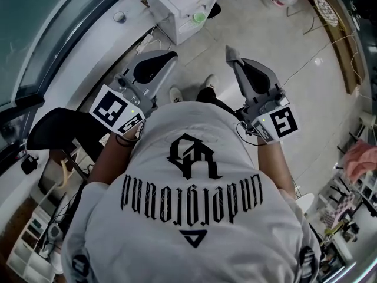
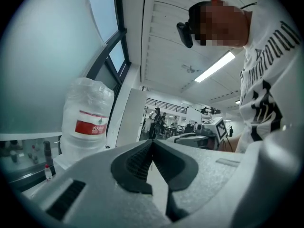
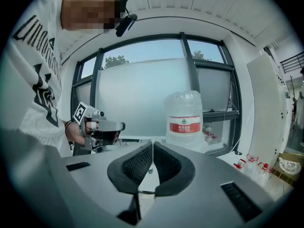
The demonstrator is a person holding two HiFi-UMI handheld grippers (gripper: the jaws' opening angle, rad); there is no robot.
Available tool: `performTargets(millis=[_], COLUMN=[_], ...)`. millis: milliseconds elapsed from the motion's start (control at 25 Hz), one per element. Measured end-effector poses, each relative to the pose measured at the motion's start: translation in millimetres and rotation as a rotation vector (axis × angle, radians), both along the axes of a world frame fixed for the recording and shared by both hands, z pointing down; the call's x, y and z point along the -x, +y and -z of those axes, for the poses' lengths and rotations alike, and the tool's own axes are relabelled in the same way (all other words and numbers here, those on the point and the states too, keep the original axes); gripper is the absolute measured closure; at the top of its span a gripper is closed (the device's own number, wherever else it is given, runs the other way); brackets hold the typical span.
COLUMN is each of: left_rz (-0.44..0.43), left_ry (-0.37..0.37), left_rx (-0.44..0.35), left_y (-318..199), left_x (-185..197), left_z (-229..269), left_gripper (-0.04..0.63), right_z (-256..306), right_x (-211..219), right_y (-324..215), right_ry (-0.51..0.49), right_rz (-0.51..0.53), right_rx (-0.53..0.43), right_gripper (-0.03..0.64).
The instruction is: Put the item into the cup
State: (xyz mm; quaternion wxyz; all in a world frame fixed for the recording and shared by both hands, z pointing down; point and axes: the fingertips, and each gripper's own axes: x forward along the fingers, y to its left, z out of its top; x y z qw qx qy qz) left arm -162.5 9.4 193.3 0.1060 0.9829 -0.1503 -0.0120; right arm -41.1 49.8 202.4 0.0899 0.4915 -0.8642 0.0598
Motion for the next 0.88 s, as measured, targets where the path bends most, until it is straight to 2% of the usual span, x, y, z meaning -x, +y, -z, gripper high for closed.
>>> performTargets(millis=[320, 600, 880], left_rz=[0.076, 0.130, 0.225], left_ry=[-0.020, -0.034, -0.075], left_rx=[0.011, 0.017, 0.008], left_y=[-21.5, -38.1, -61.8], left_x=[-19.3, -68.8, -104.6], left_z=[-4.6, -8.2, -19.5], left_gripper=[0.580, 0.581, 0.581], right_z=[-3.5, -8.8, -15.8], right_x=[-27.8, -75.4, -120.3], right_y=[-31.8, -56.5, -76.4], right_ry=[-0.008, -0.008, 0.002], right_rz=[0.067, 0.133, 0.197], right_rx=[0.008, 0.018, 0.013], right_gripper=[0.598, 0.600, 0.600])
